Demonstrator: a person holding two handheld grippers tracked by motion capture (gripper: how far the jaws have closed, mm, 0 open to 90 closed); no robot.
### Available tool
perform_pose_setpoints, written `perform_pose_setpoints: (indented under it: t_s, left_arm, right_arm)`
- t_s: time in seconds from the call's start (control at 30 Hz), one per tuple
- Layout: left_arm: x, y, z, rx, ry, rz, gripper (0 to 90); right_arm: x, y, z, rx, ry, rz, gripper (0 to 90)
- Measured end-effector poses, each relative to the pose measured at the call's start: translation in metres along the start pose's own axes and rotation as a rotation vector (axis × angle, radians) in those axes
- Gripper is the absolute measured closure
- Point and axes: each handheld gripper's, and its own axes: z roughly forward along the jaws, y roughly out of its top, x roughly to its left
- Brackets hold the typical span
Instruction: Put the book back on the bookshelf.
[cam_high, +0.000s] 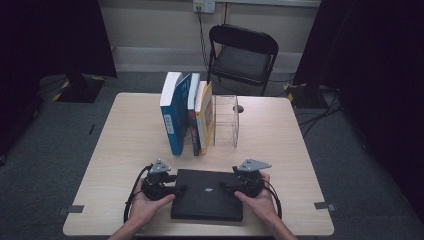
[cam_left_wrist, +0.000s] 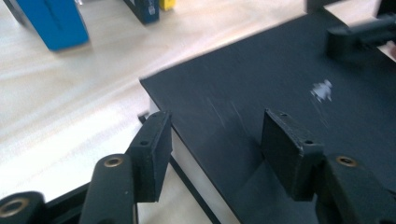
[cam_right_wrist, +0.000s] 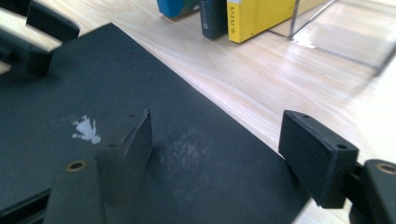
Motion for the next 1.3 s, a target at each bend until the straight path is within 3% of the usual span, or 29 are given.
perform_pose_setpoints:
  t_s: [0.1, 0.2, 0.23, 0.3, 0.37, 0.5, 0.73, 0.8, 0.93, 1.07, 1.13, 1.2, 1.23, 1.3]
  left_arm:
    - [0.006, 0.008, 0.009, 0.002, -0.017, 0.001, 35.5]
    - [0.006, 0.015, 0.013, 0.001, -0.015, 0.051, 37.3]
    - [0.006, 0.017, 0.014, -0.001, -0.008, 0.064, 37.2]
    - [0.008, 0.019, 0.019, -0.011, 0.003, 0.054, 36.9]
    - [0.01, 0.02, 0.022, -0.025, -0.001, 0.05, 35.8]
    - [0.012, 0.027, 0.026, -0.015, 0.009, 0.082, 36.3]
    - [0.012, 0.037, 0.04, -0.03, -0.04, 0.091, 43.5]
    - [0.011, 0.039, 0.042, -0.024, -0.048, 0.091, 44.4]
    - [0.006, 0.039, 0.045, -0.041, -0.05, 0.137, 52.5]
    - [0.007, 0.038, 0.046, -0.052, -0.086, 0.126, 59.2]
    - [0.007, 0.036, 0.046, -0.059, -0.108, 0.115, 64.0]
    - [0.007, 0.036, 0.044, -0.052, -0.116, 0.137, 65.9]
    - [0.006, 0.037, 0.043, -0.043, -0.11, 0.159, 65.7]
    - [0.005, 0.036, 0.043, -0.048, -0.104, 0.155, 65.8]
  right_arm:
    - [0.004, -0.004, -0.008, -0.022, -0.024, 0.01, 24.3]
    - [0.006, -0.006, -0.015, -0.027, -0.031, 0.026, 24.1]
    - [0.005, -0.006, -0.019, -0.034, -0.017, 0.031, 24.0]
    - [0.003, -0.007, -0.021, -0.023, -0.013, 0.046, 21.1]
    - [0.002, -0.008, -0.027, -0.046, -0.023, 0.047, 22.2]
    - [0.004, -0.014, -0.038, -0.029, 0.005, 0.067, 21.1]
    - [0.019, -0.04, -0.064, -0.008, 0.032, 0.121, 17.1]
    - [0.024, -0.048, -0.069, 0.012, 0.032, 0.118, 16.2]
    - [0.035, -0.054, -0.075, 0.023, 0.056, 0.106, 16.2]
    - [0.048, -0.061, -0.074, 0.068, 0.07, 0.056, 15.8]
    - [0.05, -0.061, -0.071, 0.081, 0.084, 0.049, 16.0]
    - [0.052, -0.062, -0.067, 0.105, 0.075, 0.033, 18.8]
    - [0.049, -0.064, -0.063, 0.124, 0.1, 0.018, 19.7]
    - [0.048, -0.063, -0.061, 0.134, 0.106, 0.029, 18.2]
